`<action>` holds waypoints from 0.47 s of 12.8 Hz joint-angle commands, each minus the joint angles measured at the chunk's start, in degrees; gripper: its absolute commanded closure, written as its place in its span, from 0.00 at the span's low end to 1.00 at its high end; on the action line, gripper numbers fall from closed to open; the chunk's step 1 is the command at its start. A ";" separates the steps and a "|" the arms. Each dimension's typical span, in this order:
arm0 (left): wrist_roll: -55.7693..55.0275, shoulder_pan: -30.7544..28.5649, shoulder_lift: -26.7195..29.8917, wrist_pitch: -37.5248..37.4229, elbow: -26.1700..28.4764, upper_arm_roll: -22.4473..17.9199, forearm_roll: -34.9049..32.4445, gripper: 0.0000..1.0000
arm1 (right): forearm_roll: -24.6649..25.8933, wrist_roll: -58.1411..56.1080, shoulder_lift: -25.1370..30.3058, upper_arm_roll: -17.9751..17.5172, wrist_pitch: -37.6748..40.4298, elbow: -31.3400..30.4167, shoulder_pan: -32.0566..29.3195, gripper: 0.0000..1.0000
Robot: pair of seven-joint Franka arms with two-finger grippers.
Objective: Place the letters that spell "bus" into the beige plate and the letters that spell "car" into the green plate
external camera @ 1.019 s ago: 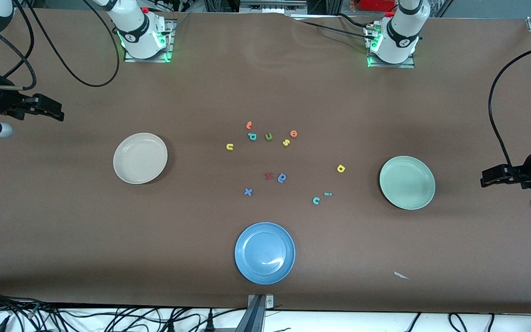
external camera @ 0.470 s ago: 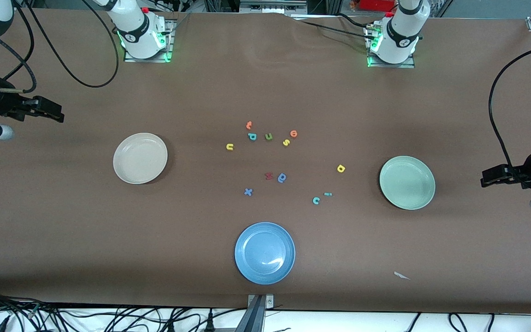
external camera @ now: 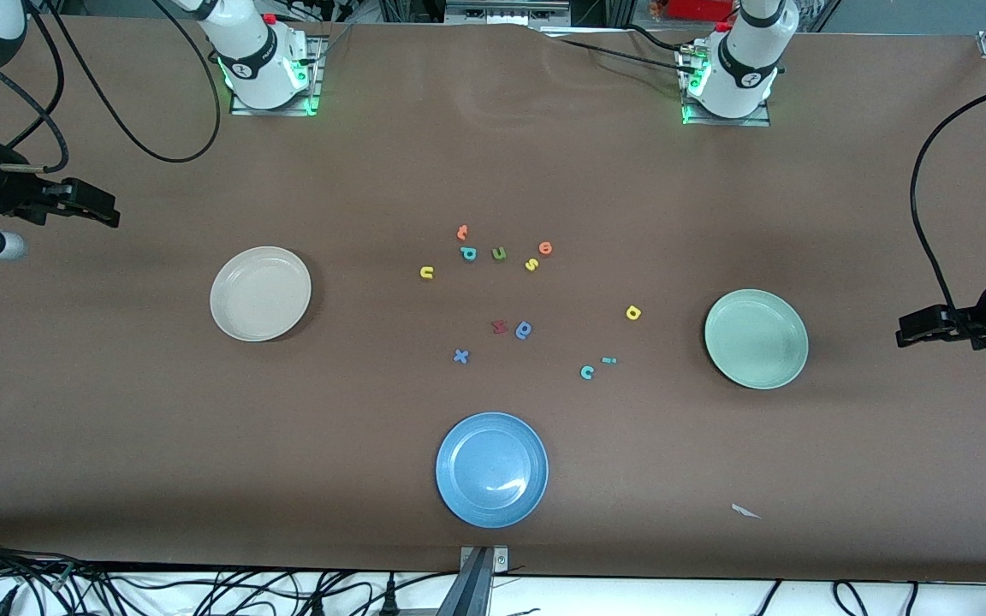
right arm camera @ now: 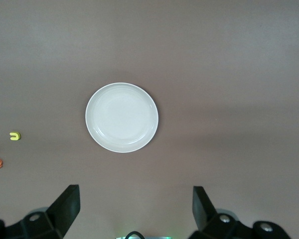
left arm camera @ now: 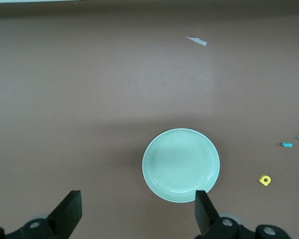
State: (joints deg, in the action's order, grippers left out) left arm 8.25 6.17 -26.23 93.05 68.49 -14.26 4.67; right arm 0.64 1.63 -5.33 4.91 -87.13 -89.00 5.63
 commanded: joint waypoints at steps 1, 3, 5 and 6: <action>1.59 -0.02 0.92 -0.50 0.94 -0.33 1.22 0.00 | -0.38 0.57 -0.74 0.19 0.91 1.81 0.26 0.00; 1.50 0.24 0.83 -0.50 1.03 -0.33 1.22 0.00 | -0.46 0.57 -0.74 0.19 0.91 1.81 0.26 0.00; 1.50 0.33 0.83 -0.50 1.21 -0.33 1.22 0.00 | -0.38 0.57 -0.74 0.10 0.82 1.81 0.26 0.00; 1.50 0.33 0.83 -0.50 1.21 -0.33 1.22 0.00 | -0.46 0.57 -0.74 0.10 0.82 1.81 0.26 0.00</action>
State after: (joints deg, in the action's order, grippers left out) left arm 8.29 6.29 -26.24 93.02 68.81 -14.22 4.67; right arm 0.64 1.63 -5.33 4.89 -87.13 -89.00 5.65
